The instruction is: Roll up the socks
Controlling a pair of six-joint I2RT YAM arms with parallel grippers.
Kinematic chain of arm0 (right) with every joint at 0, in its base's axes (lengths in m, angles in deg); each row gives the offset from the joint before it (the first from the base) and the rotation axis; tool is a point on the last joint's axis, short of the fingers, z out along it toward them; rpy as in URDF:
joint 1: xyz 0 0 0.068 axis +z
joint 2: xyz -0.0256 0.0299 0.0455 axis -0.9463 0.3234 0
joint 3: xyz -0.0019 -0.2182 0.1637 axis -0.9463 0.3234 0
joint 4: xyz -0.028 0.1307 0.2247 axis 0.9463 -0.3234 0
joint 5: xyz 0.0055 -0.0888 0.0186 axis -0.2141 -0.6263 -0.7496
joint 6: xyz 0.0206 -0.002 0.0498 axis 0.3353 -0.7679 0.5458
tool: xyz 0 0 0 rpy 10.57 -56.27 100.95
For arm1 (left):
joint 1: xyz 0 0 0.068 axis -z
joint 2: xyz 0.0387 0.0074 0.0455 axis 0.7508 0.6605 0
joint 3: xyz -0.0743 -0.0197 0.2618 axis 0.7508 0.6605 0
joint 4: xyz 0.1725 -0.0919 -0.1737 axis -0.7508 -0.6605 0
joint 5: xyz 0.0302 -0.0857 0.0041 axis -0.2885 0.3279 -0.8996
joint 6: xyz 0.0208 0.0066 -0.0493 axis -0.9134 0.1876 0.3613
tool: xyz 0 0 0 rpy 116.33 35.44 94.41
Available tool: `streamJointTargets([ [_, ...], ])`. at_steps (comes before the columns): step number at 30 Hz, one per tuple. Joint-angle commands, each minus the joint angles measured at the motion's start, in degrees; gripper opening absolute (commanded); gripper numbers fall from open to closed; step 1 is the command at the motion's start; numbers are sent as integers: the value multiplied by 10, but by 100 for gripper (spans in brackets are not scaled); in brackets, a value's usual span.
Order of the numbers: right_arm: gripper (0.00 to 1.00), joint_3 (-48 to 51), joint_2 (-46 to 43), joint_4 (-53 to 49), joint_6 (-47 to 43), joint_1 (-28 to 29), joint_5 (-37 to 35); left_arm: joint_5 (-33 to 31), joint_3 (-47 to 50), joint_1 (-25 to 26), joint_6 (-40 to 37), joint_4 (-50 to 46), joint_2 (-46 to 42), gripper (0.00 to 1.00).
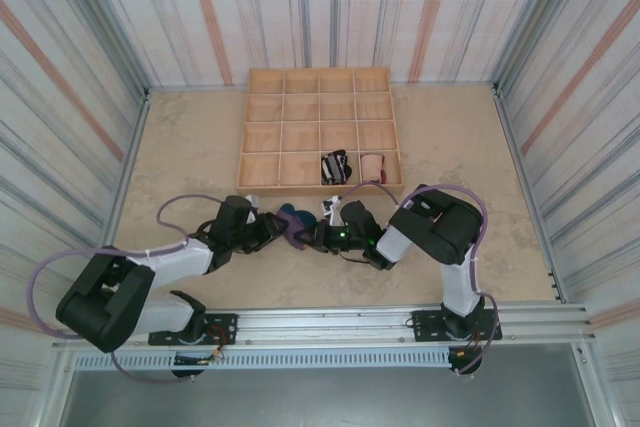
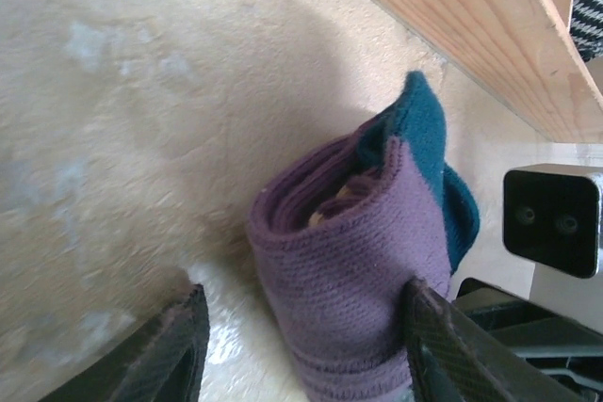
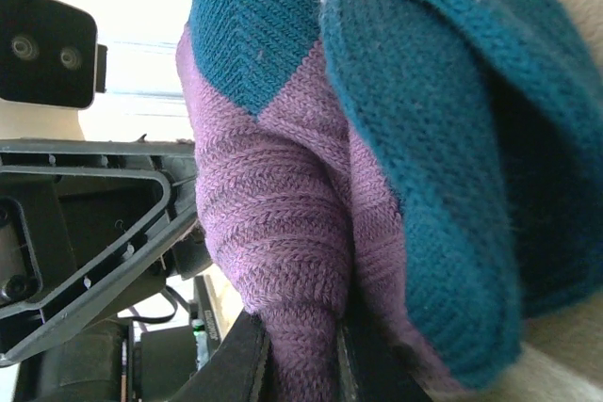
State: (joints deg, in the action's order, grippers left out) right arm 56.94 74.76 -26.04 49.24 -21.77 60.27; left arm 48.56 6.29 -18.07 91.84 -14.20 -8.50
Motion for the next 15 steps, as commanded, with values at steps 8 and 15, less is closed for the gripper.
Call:
streamJointTargets([
  [8,1,18,-1,-265,-12,-1,-59,-34,-31,26,29,7,55,31],
  [15,26,-10,-121,-413,-144,25,-122,-40,-94,23,14,-170,48,10],
])
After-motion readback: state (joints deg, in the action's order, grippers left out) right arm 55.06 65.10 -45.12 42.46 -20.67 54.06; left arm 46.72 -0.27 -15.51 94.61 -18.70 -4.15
